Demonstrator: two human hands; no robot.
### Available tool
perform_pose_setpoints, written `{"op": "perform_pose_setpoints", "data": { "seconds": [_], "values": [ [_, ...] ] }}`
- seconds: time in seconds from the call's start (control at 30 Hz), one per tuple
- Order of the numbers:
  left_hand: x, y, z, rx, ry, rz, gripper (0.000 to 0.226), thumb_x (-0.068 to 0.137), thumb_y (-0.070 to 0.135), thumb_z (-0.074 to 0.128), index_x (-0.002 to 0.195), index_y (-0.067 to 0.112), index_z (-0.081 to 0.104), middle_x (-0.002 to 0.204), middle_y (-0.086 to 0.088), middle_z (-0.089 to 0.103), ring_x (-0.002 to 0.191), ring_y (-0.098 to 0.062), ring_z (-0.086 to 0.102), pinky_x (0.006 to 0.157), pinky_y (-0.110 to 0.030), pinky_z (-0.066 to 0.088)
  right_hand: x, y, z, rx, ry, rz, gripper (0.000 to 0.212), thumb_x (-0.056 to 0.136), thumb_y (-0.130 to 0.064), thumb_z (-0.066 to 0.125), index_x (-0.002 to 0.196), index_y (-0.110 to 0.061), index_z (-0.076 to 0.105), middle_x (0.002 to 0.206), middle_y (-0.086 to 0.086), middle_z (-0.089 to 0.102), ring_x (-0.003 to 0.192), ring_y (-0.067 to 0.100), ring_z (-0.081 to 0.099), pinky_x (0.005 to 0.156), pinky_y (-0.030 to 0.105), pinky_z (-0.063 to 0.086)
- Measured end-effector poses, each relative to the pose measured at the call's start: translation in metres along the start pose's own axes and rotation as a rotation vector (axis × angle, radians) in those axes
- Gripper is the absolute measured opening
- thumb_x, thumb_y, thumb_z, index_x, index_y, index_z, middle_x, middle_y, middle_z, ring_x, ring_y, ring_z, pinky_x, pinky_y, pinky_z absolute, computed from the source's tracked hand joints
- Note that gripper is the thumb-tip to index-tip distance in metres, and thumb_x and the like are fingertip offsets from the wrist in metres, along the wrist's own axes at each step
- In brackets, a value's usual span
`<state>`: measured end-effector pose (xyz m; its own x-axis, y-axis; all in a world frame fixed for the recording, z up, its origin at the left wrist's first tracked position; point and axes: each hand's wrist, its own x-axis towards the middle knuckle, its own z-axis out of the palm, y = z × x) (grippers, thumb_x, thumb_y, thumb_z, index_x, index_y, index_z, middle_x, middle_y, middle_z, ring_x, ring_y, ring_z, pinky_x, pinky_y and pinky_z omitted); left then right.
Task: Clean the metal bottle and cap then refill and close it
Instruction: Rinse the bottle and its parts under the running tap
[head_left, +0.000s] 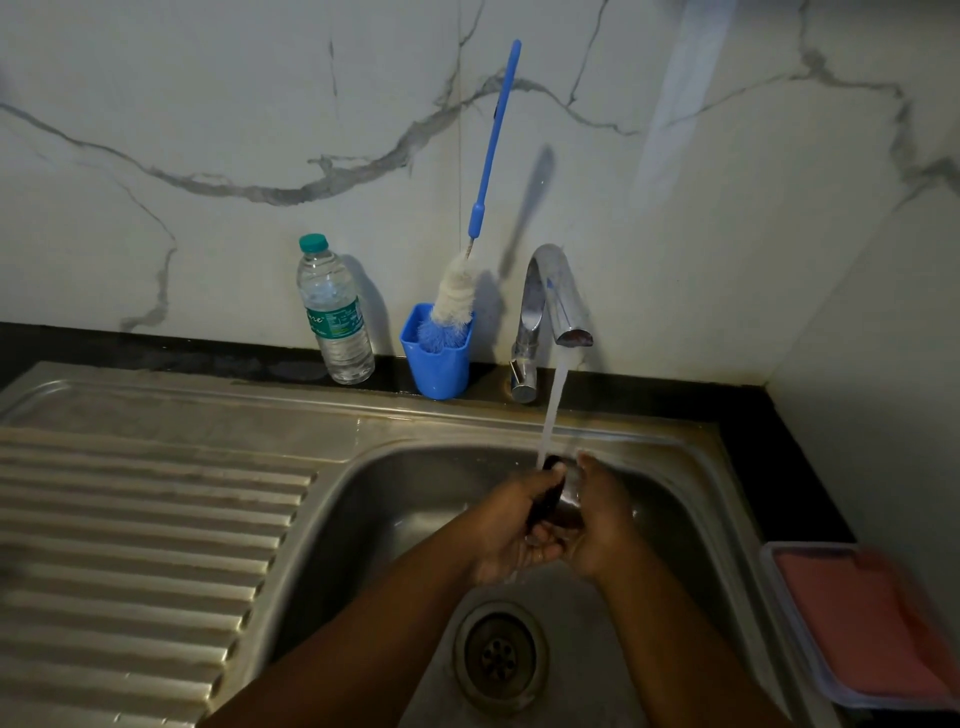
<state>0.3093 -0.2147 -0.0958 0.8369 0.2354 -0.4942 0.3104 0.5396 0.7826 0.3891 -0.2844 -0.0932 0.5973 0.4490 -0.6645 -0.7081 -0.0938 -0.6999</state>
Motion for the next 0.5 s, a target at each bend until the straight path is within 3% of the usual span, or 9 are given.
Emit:
{"op": "perform_pose_setpoints", "data": {
  "seconds": [0.1,0.23,0.3,0.37,0.43,0.5],
  "values": [
    [0.006,-0.007,0.002,0.181,0.039,0.145,0.055,0.085,0.022,0.073,0.132,0.014,0.046,0.119,-0.011,0.065,0.101,-0.020,0.067,0.078,-0.026,0.057,0.005,-0.011,-0.007,0.081,-0.003,0.078,0.045,0.092,-0.054,0.044,0.104,-0.013,0.059,0.108,0.019,0.063,0.100,0.034,0.061,0.091,0.046,0.049],
    [0.006,-0.014,-0.001,0.129,0.181,0.426,0.049,0.080,0.000,0.074,0.124,0.006,0.054,0.113,-0.007,0.067,0.098,-0.012,0.069,0.076,-0.019,0.055,-0.003,-0.007,-0.005,0.187,-0.131,0.134,0.049,0.093,-0.049,0.044,0.110,-0.007,0.063,0.100,0.014,0.070,0.092,0.024,0.065,0.074,0.031,0.050],
    [0.005,-0.017,-0.006,0.122,0.229,0.523,0.047,0.076,-0.002,0.078,0.117,0.007,0.057,0.106,-0.004,0.068,0.094,-0.005,0.069,0.077,-0.019,0.055,-0.004,-0.003,-0.001,0.148,-0.203,0.135,0.049,0.094,-0.047,0.044,0.117,-0.008,0.062,0.106,0.015,0.070,0.099,0.026,0.066,0.075,0.034,0.052],
    [0.006,-0.021,-0.014,0.241,0.318,0.611,0.060,0.066,0.014,0.086,0.116,0.013,0.054,0.107,0.000,0.065,0.097,-0.002,0.066,0.080,-0.020,0.055,-0.008,-0.004,0.005,-0.026,-0.137,0.090,0.042,0.097,-0.041,0.043,0.112,-0.007,0.062,0.101,0.016,0.070,0.096,0.027,0.065,0.076,0.037,0.053],
    [0.009,-0.023,-0.024,0.437,0.347,0.666,0.065,0.060,0.025,0.084,0.115,0.024,0.049,0.109,0.003,0.063,0.100,-0.007,0.064,0.085,-0.024,0.055,-0.007,-0.006,0.006,-0.314,0.099,-0.097,0.028,0.099,-0.028,0.044,0.105,-0.007,0.062,0.091,0.011,0.064,0.088,0.023,0.062,0.085,0.039,0.051],
    [0.013,-0.022,-0.034,0.620,0.351,0.696,0.059,0.064,0.022,0.083,0.110,0.032,0.047,0.105,0.006,0.062,0.096,-0.004,0.062,0.082,-0.024,0.054,-0.010,-0.001,-0.005,-0.594,0.182,-0.541,0.021,0.100,-0.019,0.041,0.094,-0.019,0.062,0.090,0.003,0.061,0.083,0.013,0.056,0.087,0.032,0.047]
  ]
}}
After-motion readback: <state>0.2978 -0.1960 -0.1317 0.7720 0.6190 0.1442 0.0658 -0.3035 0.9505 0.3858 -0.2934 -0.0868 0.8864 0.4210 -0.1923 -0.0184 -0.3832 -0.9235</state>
